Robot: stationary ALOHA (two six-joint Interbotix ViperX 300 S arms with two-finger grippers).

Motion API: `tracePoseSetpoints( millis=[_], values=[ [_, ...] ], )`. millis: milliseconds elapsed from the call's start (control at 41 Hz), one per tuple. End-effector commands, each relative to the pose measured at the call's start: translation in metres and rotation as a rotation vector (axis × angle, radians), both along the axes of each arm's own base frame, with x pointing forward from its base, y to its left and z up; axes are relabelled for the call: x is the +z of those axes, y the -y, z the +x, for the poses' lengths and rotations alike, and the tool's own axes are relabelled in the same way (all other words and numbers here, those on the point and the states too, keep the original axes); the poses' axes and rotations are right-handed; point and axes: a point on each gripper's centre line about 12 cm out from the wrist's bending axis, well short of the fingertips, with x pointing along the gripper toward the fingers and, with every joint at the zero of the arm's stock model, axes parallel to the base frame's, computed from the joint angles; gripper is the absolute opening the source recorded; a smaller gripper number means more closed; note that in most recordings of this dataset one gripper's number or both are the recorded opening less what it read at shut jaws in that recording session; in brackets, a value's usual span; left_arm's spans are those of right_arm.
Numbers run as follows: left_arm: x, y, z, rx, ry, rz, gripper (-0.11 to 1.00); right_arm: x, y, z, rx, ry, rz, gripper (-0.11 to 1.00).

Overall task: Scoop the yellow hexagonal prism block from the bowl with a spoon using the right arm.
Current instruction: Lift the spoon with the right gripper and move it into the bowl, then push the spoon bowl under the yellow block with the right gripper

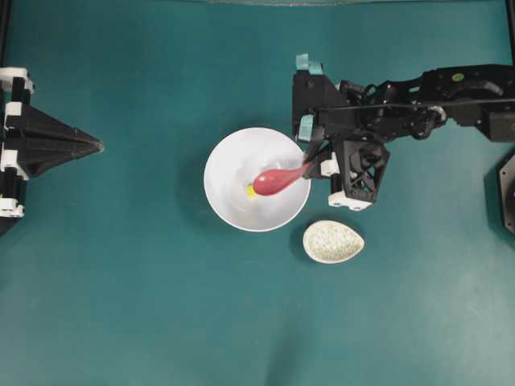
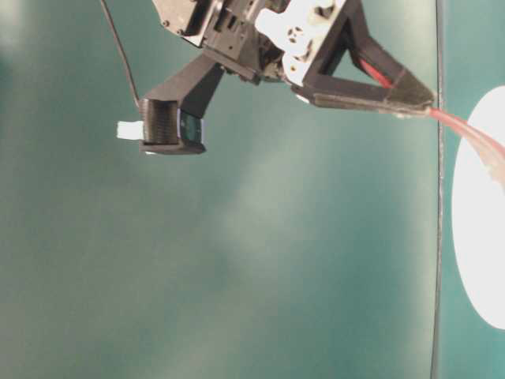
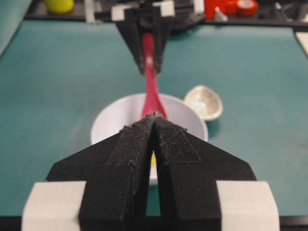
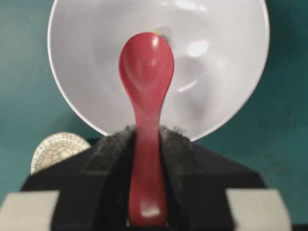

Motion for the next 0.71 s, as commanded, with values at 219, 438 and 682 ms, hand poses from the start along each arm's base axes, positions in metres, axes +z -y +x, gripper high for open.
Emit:
tracePoseSetpoints(
  millis=[219,438,682],
  values=[
    [0.011,0.000,0.002,0.001,0.032,0.001,-0.01,0.008,0.002,0.005,-0.050,0.014,0.030,0.22],
    [0.011,0.000,0.002,0.001,0.032,-0.001,-0.01,0.003,0.002,0.006,-0.083,-0.006,0.057,0.22],
    [0.011,0.000,0.002,0.001,0.034,0.000,-0.01,-0.006,0.002,0.007,-0.091,-0.033,0.067,0.22]
  ],
)
